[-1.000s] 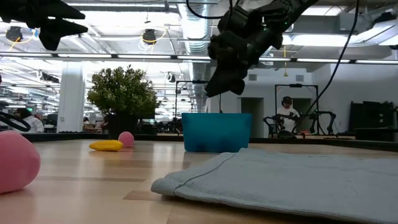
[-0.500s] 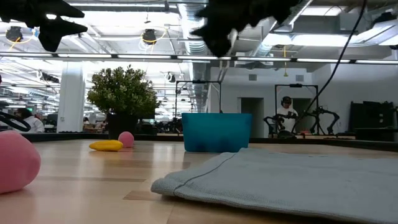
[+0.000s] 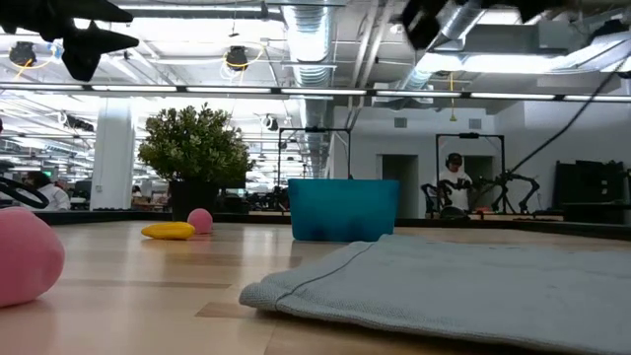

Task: Pick and placing Produce into tupperware
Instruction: Put the corn into the blue bin

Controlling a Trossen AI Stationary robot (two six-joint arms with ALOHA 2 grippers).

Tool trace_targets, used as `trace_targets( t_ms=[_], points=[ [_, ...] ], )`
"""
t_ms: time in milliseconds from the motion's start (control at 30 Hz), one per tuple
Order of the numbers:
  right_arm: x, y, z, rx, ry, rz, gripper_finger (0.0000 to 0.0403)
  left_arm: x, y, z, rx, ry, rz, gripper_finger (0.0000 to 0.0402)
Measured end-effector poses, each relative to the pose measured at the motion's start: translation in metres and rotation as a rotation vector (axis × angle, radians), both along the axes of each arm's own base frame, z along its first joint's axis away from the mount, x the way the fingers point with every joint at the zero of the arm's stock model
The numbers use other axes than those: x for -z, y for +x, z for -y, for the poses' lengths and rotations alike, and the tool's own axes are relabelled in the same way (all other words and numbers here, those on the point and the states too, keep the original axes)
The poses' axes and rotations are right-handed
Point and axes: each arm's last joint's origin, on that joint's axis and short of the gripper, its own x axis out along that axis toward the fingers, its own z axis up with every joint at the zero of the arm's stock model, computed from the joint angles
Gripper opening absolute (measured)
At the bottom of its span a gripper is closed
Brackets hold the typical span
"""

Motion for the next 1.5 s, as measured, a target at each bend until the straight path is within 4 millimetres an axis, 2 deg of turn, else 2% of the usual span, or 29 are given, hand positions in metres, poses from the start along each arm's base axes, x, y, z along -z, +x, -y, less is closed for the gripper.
trace_targets(
  t_ms=[100, 167, 333, 500, 867, 1067, 1300, 1500],
  points=[
    [-0.008, -0.025, -0.012, -0.042, 0.034, 0.118, 0.0131, -0.001, 0.004, 0.001, 0.0, -0.005, -0.004, 0.0167],
    [-0.006, -0.038, -0.018, -0.003, 0.037, 0.116, 0.0132, -0.001, 0.008, 0.001, -0.003, -0.004, -0.018, 0.0167],
    [0.023, -0.063, -0.033, 0.148, 0.001, -0.06, 0.0125, -0.003, 0.022, 0.004, 0.003, -0.003, -0.04, 0.0167],
    [0.037, -0.085, -0.052, 0.101, 0.064, -0.034, 0.0122, -0.007, 0.039, 0.009, 0.085, 0.012, -0.042, 0.0167],
    [0.069, -0.117, -0.087, 0.061, 0.237, -0.427, 0.0117, -0.007, 0.071, 0.015, 0.07, -0.017, -0.056, 0.0167],
    [0.079, -0.127, -0.11, 0.104, 0.465, -0.614, 0.0117, -0.005, 0.085, 0.018, 0.068, -0.02, -0.066, 0.0167],
    [0.104, -0.134, -0.141, 0.125, 0.68, -1.003, 0.0117, 0.001, 0.105, 0.021, 0.07, -0.015, -0.096, 0.0167],
    [0.108, -0.127, -0.168, 0.189, 0.723, -1.097, 0.0117, 0.009, 0.123, 0.028, 0.112, -0.014, -0.121, 0.0167]
  ],
)
